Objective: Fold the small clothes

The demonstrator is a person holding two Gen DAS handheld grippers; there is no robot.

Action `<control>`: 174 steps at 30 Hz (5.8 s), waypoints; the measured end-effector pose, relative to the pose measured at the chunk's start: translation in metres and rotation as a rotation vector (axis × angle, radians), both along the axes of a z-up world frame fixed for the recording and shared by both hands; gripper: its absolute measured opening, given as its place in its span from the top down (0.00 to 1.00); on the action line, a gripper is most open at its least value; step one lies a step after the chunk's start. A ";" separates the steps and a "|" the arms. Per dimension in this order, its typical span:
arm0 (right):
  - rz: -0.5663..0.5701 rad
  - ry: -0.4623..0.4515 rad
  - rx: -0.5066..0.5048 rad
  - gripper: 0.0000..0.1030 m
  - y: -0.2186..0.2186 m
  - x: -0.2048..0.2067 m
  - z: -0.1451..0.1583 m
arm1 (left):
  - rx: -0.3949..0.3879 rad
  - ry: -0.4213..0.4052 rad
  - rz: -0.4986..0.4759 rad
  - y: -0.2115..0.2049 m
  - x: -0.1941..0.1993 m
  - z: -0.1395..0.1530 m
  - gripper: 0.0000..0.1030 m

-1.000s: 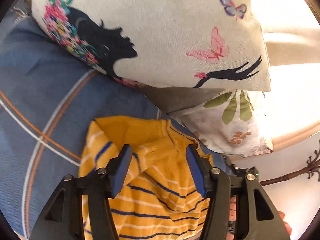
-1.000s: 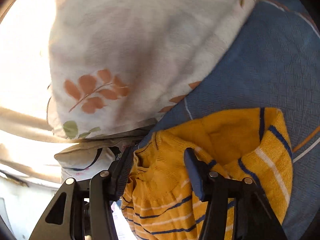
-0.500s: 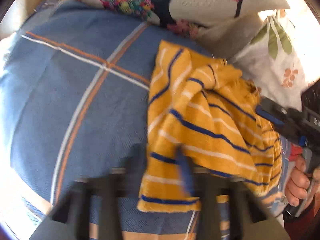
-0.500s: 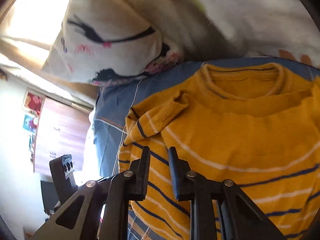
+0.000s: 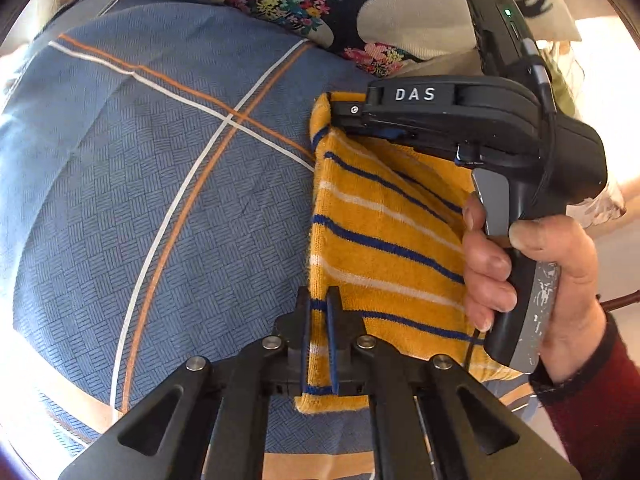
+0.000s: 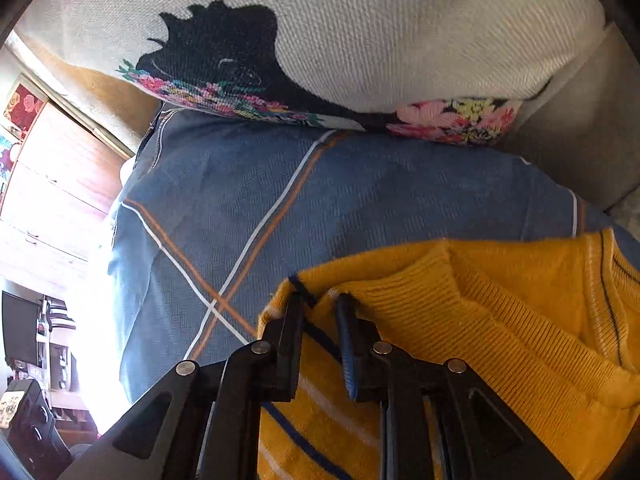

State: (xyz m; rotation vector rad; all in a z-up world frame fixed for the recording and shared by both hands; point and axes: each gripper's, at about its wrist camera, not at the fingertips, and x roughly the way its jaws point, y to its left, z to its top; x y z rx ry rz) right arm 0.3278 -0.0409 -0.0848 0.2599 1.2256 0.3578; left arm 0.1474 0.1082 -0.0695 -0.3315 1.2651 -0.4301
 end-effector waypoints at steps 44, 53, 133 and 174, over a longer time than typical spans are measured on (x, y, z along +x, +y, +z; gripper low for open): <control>-0.772 -0.071 -0.135 0.85 -0.327 -0.345 0.086 | 0.060 -0.156 0.019 -0.027 -0.111 0.066 0.58; -0.469 -0.107 -0.034 0.85 -0.269 -0.206 0.063 | 0.109 -0.169 0.101 -0.007 -0.147 0.079 0.58; -0.585 -0.029 0.131 0.55 -0.337 -0.264 0.060 | -0.144 -0.018 -0.120 -0.124 -0.091 0.048 0.78; -0.619 -0.117 0.096 0.57 -0.353 -0.246 0.084 | -0.120 -0.111 -0.364 -0.235 -0.107 0.059 0.65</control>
